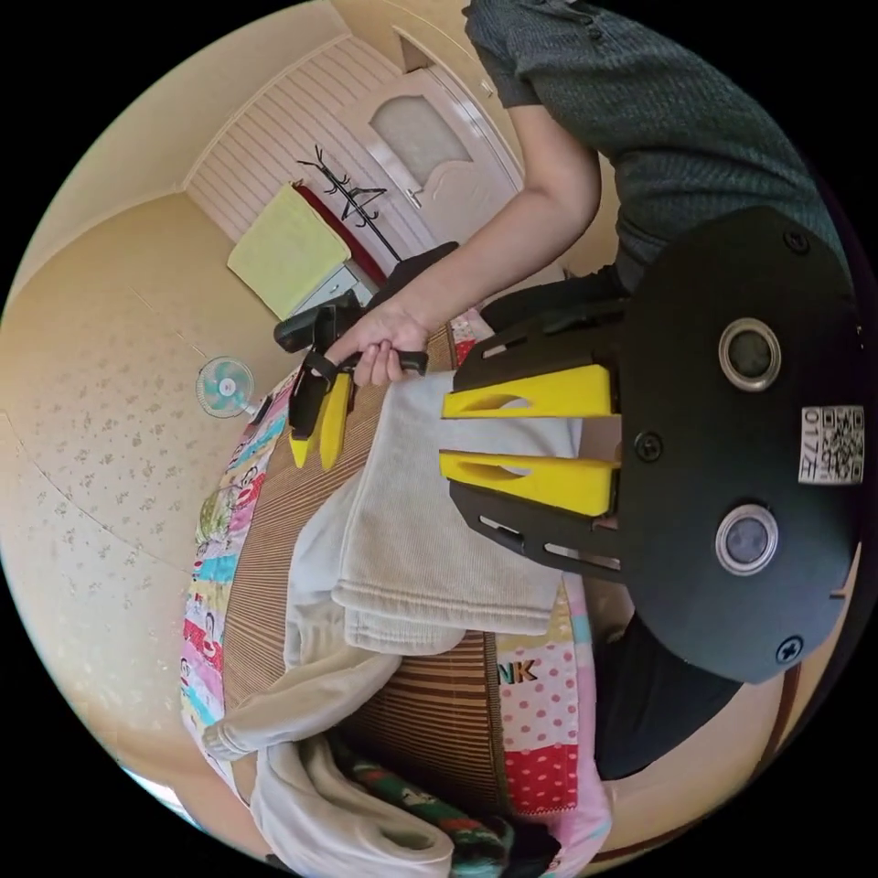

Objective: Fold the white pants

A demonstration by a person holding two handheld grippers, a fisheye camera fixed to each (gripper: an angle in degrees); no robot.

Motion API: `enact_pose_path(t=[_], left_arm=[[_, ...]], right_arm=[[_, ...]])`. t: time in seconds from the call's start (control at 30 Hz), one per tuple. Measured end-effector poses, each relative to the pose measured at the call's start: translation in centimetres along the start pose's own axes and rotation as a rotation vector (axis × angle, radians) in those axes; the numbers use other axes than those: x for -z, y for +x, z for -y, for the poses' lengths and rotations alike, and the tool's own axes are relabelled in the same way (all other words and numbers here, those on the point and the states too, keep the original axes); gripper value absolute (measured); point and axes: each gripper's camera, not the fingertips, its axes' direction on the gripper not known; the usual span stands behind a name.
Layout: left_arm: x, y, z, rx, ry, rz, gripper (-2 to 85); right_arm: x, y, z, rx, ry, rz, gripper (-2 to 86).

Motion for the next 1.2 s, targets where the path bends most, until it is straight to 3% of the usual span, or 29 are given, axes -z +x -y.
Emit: enact_pose_path(t=[0.13, 0.3, 0.5, 0.63, 0.8, 0.97, 1.1, 1.2], left_arm=[[0.0, 0.8, 1.3, -0.016, 0.015, -0.012, 6.4], [0.5, 0.7, 2.1, -0.041, 0.008, -0.006, 4.9], [-0.8, -0.9, 3.7, -0.007, -0.041, 0.004, 4.9], [-3.2, -1.9, 6.7, 0.041, -0.071, -0.011, 5.9], [-5.9, -1.3, 14.5, 0.034, -0.080, -0.044, 8.0], [-13.6, 1.5, 27.1, -0.061, -0.256, -0.019, 9.8], [-17.8, 3.0, 31.9, -0.062, -0.273, -0.028, 10.0], [-20.3, 3.5, 33.3, -0.039, -0.300, -0.040, 10.4]], right_arm=[[-4.8, 0.9, 1.5, -0.019, -0.171, -0.046, 7.3], [4.7, 3.8, -3.1, -0.026, 0.173, 0.159, 2.8], [12.5, 6.7, -13.9, -0.109, 0.404, 0.001, 2.5], [11.7, 9.4, -17.9, -0.237, 0.288, -0.289, 2.8], [11.8, 12.7, -19.2, -0.278, 0.238, -0.218, 4.4], [12.5, 13.6, -16.3, -0.279, 0.284, -0.375, 7.4], [10.4, 12.9, -12.4, -0.123, 0.322, -0.259, 8.7], [6.3, 14.6, -9.3, -0.088, 0.144, -0.095, 10.3]])
